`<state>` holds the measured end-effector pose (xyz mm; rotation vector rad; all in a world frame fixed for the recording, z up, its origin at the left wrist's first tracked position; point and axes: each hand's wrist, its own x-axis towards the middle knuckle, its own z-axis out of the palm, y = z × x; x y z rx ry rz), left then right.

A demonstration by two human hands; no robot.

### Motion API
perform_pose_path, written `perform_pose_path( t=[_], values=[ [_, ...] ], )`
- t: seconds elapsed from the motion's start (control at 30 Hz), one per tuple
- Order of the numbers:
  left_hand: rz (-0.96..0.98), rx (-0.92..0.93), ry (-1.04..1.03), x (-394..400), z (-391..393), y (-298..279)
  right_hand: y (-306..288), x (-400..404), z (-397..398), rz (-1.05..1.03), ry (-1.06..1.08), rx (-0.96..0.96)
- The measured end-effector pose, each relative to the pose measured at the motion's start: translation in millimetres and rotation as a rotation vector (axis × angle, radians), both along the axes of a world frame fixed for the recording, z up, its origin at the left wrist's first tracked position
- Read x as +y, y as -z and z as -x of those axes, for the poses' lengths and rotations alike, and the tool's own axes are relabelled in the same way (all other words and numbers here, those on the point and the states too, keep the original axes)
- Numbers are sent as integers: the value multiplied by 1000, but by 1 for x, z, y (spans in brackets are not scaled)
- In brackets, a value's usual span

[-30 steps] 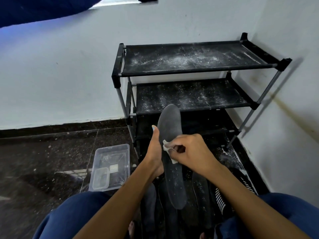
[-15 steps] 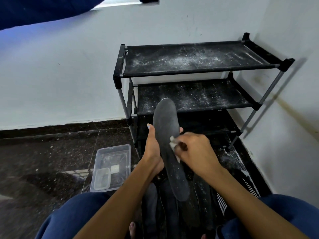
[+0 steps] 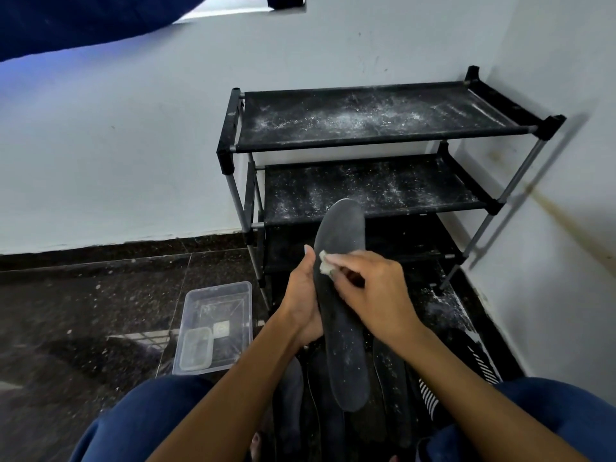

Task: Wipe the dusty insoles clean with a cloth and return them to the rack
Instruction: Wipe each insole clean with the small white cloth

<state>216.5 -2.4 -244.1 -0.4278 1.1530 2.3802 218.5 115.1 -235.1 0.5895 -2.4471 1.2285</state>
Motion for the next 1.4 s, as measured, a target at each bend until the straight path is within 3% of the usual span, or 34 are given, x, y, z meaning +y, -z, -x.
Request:
perform_pose_path(
  t=[0.17, 0.37, 0.5, 0.57, 0.7, 0.83, 1.13, 1.33, 1.4],
  values=[
    [-2, -3, 1, -3, 2, 1, -9, 3, -3, -44, -239, -279],
    [7, -15, -2, -2, 2, 1, 4, 3, 3, -110, 84, 50],
    [0, -29, -18, -3, 3, 5, 3, -5, -5, -136, -155, -93],
    [9, -35, -30, -4, 3, 6, 3, -2, -1, -156, -172, -148],
    [6, -12, 1, 1, 0, 7, 2, 10, 10, -155, 136, 51],
    [-47, 11, 71, 7, 0, 7, -2, 20, 17, -114, 332, 56],
    [-33, 10, -8, 2, -1, 4, 4, 11, 12, -88, 63, 50],
    [-43, 8, 36, 2, 0, 6, -1, 24, 22, -44, 249, 43],
    [-52, -4, 19, 2, 0, 8, -1, 22, 17, -70, 187, 36]
  ],
)
